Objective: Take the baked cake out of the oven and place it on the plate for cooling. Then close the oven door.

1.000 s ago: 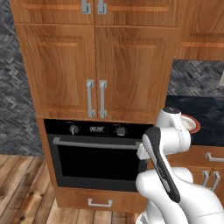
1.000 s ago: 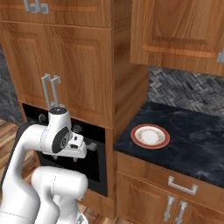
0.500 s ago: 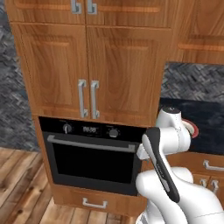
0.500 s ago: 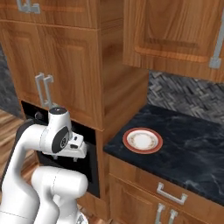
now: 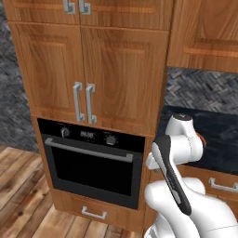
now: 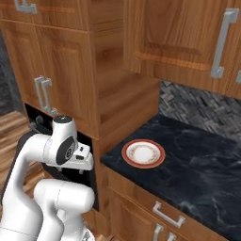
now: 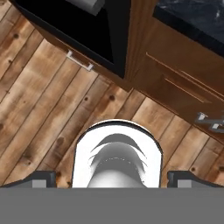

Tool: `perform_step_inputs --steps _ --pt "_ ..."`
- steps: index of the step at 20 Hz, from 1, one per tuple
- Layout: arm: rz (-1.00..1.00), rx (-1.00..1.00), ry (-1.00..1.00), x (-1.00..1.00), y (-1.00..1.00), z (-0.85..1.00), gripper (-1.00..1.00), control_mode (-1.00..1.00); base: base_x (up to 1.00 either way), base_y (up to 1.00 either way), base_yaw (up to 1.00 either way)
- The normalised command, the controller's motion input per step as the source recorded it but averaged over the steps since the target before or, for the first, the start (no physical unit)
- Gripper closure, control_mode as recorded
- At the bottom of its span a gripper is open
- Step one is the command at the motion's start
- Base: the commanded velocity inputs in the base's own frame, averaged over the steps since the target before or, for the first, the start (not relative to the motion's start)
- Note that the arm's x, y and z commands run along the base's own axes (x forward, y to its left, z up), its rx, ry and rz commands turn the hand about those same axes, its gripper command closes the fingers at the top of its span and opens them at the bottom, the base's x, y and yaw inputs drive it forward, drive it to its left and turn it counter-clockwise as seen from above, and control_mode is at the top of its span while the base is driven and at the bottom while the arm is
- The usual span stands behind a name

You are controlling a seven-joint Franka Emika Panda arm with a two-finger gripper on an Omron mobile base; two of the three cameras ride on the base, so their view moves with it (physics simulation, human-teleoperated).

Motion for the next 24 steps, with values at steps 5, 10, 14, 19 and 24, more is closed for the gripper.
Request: perform_step_inputs --steps 5,10,14,19,24 --pt "0.0 0.0 0.0 0.0 0.0 0.0 -1.0 1.0 0.17 -0.56 0.26" --pt "0.0 0.0 0.0 0.0 0.0 0.0 -1.0 1.0 0.11 -0.51 0.26" --pt "0.0 0.0 0.0 0.0 0.0 0.0 -1.0 1.0 0.09 -0.31 0.29" --pt "0.0 0.0 0.0 0.0 0.0 0.0 -1.0 1.0 0.14 -0.23 0.31" --pt "0.0 0.0 0.0 0.0 0.0 0.0 -1.0 1.0 0.04 -0.41 0.34"
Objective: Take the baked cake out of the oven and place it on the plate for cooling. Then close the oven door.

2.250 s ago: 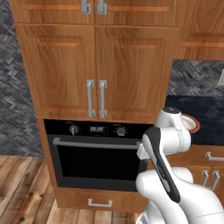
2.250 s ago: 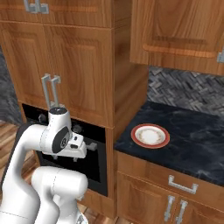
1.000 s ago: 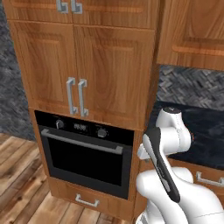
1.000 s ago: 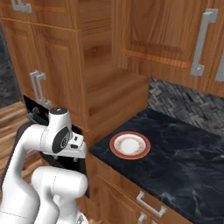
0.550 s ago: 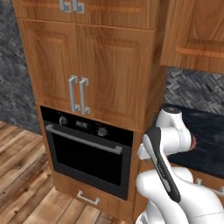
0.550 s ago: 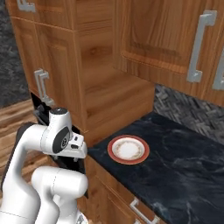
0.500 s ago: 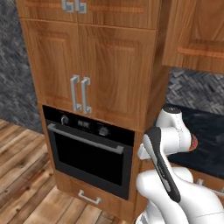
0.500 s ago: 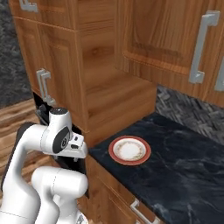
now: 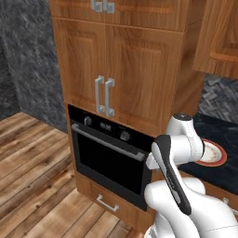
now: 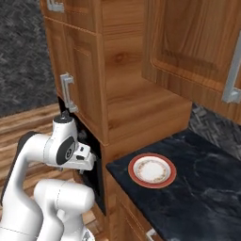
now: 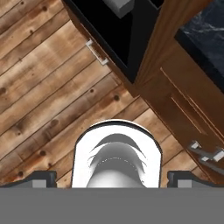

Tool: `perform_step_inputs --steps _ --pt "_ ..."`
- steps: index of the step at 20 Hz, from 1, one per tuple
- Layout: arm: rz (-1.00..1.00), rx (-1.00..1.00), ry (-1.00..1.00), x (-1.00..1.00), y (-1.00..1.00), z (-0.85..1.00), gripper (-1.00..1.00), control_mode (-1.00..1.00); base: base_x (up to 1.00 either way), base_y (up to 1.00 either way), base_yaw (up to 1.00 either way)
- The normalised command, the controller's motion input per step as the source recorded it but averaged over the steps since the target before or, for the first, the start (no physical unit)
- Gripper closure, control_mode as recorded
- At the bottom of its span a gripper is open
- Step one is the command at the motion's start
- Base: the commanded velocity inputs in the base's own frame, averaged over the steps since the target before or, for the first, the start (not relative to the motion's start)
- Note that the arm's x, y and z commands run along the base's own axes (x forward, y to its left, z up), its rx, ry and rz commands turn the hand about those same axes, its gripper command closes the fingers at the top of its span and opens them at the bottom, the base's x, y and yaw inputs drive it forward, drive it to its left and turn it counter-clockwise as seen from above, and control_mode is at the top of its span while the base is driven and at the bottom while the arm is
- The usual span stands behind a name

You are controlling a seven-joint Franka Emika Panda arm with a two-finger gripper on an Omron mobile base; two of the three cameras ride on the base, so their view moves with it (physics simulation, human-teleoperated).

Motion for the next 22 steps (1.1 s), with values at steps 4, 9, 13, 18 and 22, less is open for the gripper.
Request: perform_step_inputs --steps 4,9,13,18,22 --pt "0.0 0.0 0.0 0.0 0.0 0.0 -1.0 1.0 0.04 -0.53 0.33" --pt "0.0 0.0 0.0 0.0 0.0 0.0 -1.0 1.0 0.0 -0.54 0.33" --pt "0.0 0.0 0.0 0.0 0.0 0.0 -1.0 1.0 -0.05 -0.4 0.31" --pt "0.0 0.0 0.0 0.0 0.0 0.0 -1.0 1.0 -0.22 -0.32 0.26" --pt "0.0 0.0 0.0 0.0 0.0 0.0 -1.0 1.0 -0.01 -0.49 0.23"
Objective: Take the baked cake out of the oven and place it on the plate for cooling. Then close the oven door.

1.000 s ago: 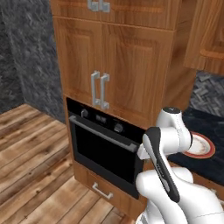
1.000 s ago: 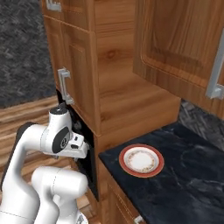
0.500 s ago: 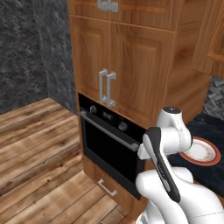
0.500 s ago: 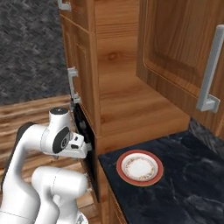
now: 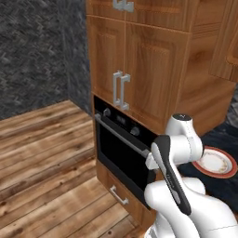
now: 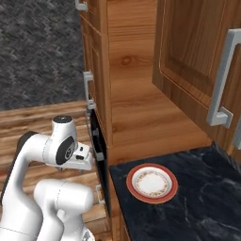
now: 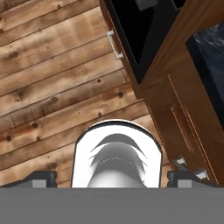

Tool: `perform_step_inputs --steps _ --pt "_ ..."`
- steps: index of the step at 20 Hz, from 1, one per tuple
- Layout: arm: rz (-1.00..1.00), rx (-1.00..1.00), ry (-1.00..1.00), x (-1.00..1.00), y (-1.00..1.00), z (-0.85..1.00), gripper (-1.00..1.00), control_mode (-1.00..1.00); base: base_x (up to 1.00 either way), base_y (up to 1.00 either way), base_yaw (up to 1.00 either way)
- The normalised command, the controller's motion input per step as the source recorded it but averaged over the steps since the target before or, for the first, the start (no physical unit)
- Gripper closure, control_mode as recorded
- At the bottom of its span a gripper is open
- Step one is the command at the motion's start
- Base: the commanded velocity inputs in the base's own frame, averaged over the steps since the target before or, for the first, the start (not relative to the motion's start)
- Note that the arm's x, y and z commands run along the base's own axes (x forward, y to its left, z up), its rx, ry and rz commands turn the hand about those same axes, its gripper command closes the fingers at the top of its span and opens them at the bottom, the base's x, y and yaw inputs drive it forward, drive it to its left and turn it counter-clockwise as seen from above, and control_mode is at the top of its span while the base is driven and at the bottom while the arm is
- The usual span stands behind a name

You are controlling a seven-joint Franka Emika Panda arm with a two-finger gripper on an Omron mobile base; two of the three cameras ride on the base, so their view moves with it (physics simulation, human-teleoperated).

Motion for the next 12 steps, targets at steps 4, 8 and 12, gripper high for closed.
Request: perform_step_inputs --steps 4,8,12 --pt "0.03 0.0 -0.01 0.0 -0.07 -0.01 -1.0 -1.0 0.0 -0.37 0.14" --pt "0.01 -0.03 0.0 0.11 -0.02 -0.03 -1.0 -1.0 0.0 0.0 0.0" --pt "0.0 -0.29 -0.06 0.13 0.23 -0.13 -1.0 -1.0 0.0 0.0 0.0"
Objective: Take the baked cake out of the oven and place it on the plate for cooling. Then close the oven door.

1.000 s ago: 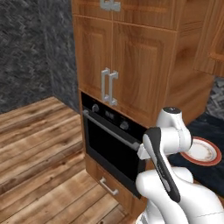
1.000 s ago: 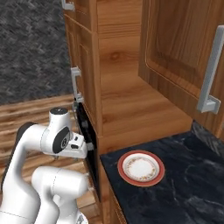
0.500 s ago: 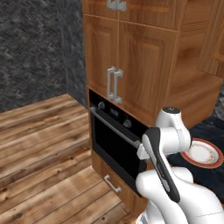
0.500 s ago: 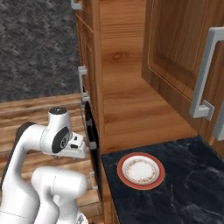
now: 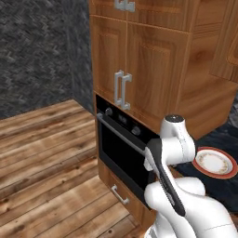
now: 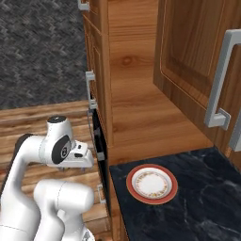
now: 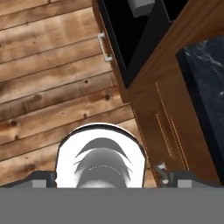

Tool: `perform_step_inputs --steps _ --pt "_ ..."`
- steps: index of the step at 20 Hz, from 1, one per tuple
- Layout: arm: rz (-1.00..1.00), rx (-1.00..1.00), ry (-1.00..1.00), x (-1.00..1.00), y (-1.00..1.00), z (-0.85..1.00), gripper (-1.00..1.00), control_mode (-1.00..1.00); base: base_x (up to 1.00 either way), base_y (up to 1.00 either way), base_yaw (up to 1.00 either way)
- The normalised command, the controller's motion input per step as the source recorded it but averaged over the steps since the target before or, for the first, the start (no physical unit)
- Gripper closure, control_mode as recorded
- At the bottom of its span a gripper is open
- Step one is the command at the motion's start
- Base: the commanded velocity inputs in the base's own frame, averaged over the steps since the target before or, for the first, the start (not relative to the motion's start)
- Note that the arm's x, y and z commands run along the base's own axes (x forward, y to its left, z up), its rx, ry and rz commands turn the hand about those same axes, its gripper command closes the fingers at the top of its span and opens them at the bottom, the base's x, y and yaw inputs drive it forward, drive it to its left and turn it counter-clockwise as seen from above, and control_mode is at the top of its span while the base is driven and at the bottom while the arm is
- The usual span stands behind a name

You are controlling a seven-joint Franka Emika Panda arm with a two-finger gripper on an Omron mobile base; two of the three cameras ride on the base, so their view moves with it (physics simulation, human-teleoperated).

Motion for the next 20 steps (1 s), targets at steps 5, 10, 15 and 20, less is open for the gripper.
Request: perform_step_inputs --steps 5,10,15,20 --pt "0.0 -0.27 -0.09 0.3 0.51 -0.07 -1.0 -1.0 0.0 0.0 0.0" --pt "0.0 -0.1 -0.14 0.28 0.33 0.0 -1.0 -1.0 0.0 0.0 0.0" --pt "0.0 -0.04 -0.11 0.4 0.39 0.0 -1.0 -1.0 0.0 0.0 0.0" --pt "0.0 -0.05 -0.02 0.41 0.51 0.0 -1.0 -1.0 0.0 0.0 0.0"
